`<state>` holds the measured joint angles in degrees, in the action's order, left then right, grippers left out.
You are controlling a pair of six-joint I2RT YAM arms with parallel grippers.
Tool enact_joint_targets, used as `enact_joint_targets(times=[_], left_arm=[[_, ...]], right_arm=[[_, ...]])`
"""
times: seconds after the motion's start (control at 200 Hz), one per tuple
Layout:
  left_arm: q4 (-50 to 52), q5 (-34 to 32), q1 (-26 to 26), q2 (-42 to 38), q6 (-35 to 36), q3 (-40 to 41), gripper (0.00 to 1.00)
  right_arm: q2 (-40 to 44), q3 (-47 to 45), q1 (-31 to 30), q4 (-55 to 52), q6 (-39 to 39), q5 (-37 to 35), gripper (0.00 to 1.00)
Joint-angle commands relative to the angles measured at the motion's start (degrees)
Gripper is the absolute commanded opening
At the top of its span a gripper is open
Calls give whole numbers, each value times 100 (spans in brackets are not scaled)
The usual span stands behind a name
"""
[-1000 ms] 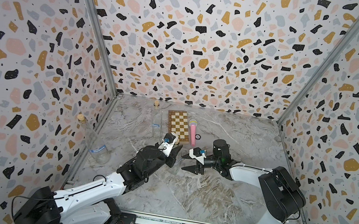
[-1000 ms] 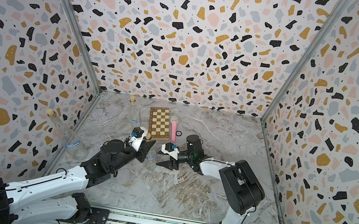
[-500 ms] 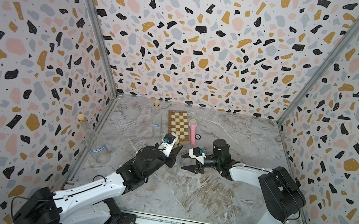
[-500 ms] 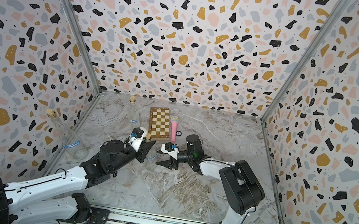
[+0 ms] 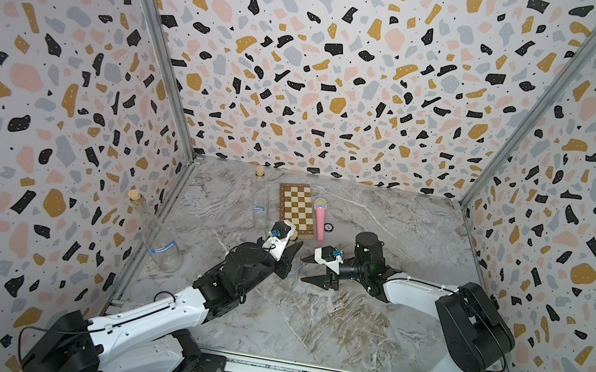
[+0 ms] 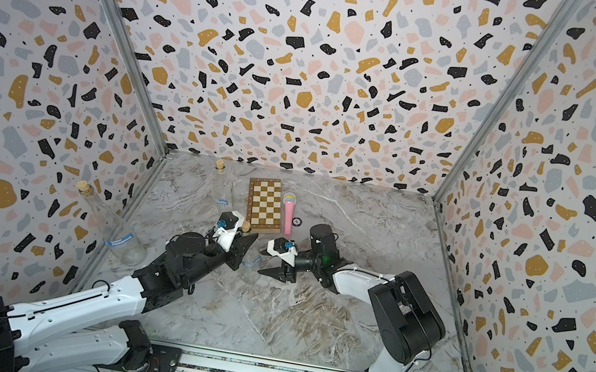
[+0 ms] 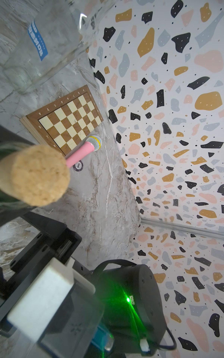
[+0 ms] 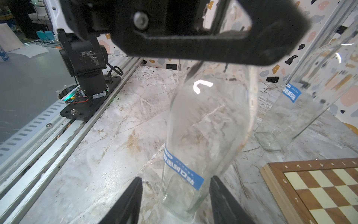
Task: Remove the label from the bottle
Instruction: Tear open the label from the bottle.
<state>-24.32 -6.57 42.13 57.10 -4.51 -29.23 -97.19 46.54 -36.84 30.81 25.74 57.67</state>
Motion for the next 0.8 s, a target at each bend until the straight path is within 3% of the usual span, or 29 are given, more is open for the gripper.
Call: enact_joint_targets(times=[0.0, 0.796], left_arm=[[-291, 77, 23, -41, -137, 86, 0], [-218, 77, 31, -102, -155, 73, 0]], right_arm=[[225, -61, -84, -123, 13, 152, 57], [394, -177, -157, -295, 133, 87, 55]])
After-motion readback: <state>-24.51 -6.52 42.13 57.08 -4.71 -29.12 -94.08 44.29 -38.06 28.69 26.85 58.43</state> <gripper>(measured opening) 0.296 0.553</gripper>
